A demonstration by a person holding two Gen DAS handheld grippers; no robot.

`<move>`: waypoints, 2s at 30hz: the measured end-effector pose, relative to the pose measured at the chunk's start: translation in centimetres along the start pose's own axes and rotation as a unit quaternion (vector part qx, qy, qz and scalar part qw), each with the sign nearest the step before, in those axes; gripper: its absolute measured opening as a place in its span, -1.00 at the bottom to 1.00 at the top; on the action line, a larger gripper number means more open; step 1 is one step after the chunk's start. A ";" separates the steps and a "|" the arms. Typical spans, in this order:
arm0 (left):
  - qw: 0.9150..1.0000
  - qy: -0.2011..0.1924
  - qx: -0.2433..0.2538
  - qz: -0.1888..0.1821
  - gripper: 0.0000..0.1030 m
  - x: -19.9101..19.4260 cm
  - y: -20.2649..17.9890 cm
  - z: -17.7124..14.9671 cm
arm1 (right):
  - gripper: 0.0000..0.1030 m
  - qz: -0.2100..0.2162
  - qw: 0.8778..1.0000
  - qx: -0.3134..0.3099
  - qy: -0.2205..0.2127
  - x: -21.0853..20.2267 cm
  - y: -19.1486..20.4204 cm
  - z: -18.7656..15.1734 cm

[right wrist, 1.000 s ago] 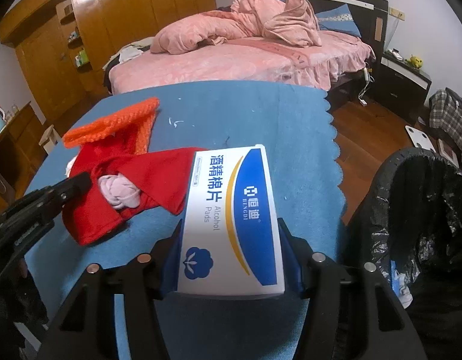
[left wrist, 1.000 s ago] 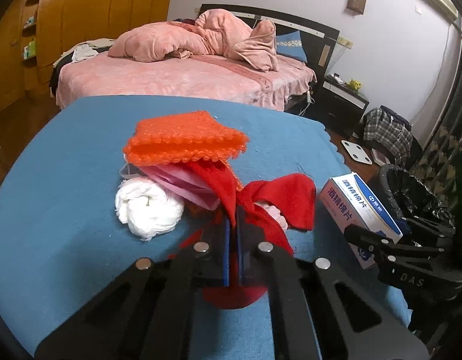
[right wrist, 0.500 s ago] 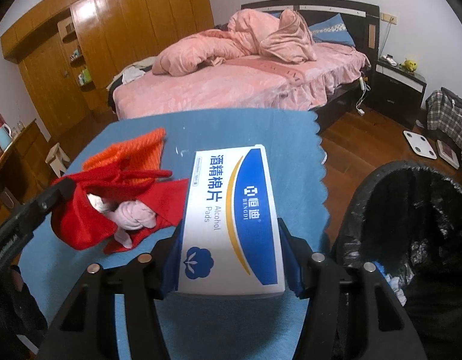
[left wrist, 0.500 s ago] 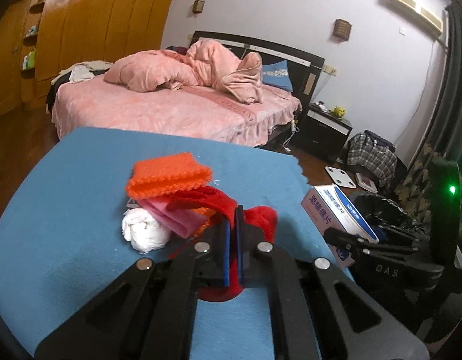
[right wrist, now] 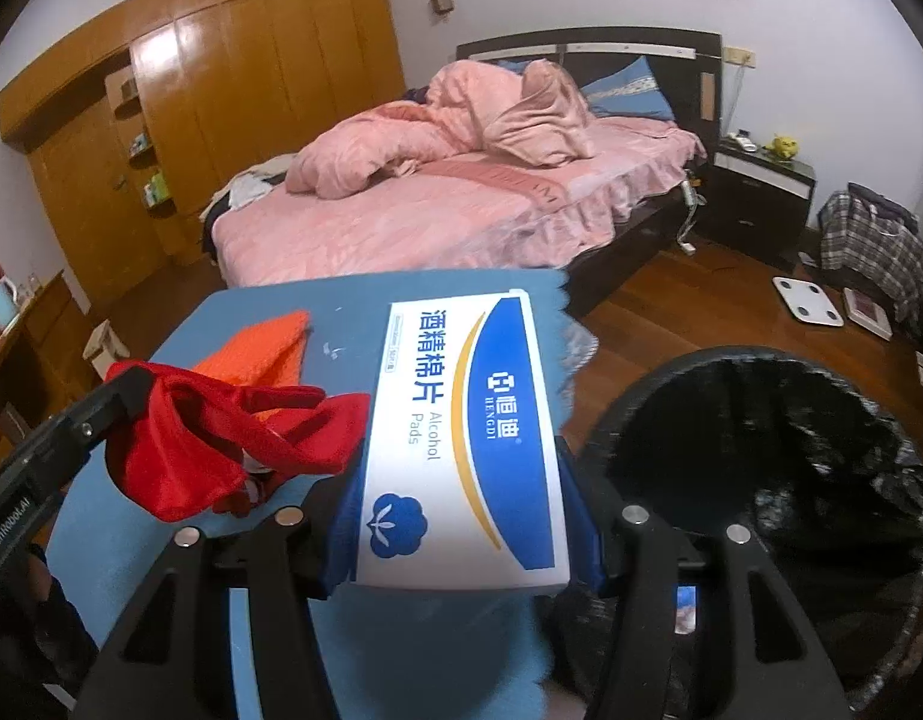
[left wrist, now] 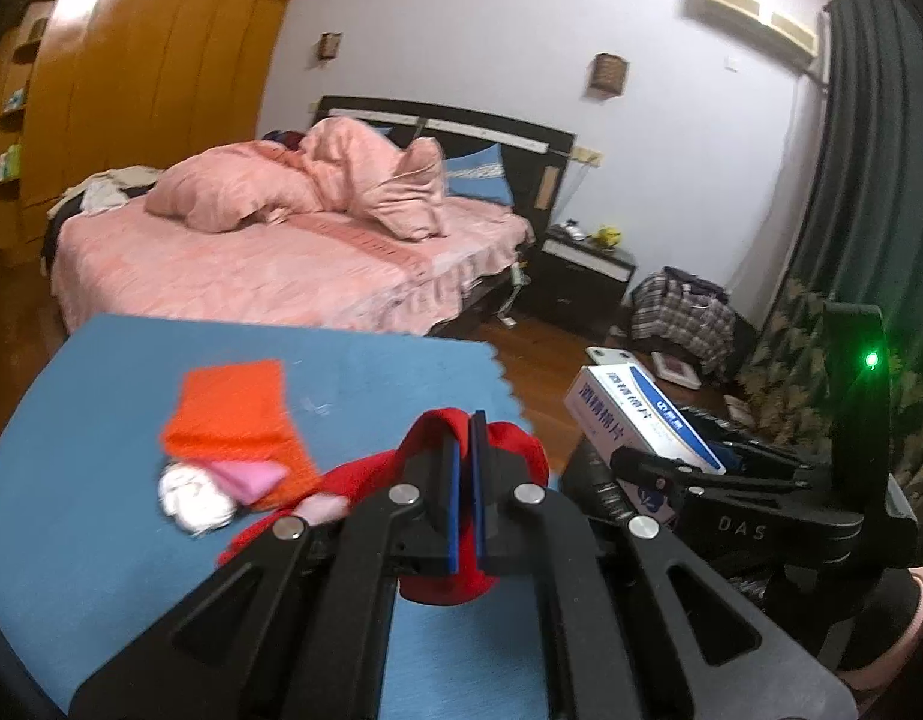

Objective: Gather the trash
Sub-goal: 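Carry the box and red cloth over the bin and open both tools to drop them, then move both tools back over the table toward the pink knotted sock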

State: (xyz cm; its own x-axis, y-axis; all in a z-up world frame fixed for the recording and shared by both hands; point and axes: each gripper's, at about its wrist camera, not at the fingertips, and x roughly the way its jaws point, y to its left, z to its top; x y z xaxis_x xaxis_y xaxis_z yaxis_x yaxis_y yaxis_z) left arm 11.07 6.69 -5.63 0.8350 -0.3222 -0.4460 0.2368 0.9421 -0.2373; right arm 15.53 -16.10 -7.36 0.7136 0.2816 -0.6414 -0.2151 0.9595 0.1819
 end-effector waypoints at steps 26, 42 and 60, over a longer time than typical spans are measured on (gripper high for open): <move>0.978 0.048 0.087 -0.183 -0.95 10.4 -19.5 0.7 | 0.10 -0.147 0.985 0.080 -0.025 -8.3 -17.6 -2.5; 0.978 0.120 0.091 -0.147 -0.26 12.0 -17.2 -3.7 | 0.73 -0.165 0.982 0.087 -0.019 -7.6 -19.1 -4.5; 0.996 0.042 0.034 0.072 0.67 3.4 -0.8 -2.5 | 0.88 -0.052 0.997 0.020 -0.057 -3.5 -5.7 -2.3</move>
State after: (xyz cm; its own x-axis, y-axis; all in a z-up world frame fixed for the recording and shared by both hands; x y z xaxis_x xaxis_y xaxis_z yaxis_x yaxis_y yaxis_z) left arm 12.54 4.64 -9.11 0.8191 -0.1863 -0.5425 0.1524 0.9825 -0.1072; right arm 12.70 -22.58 -7.89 0.8017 0.1779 -0.5706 -0.1110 0.9824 0.1502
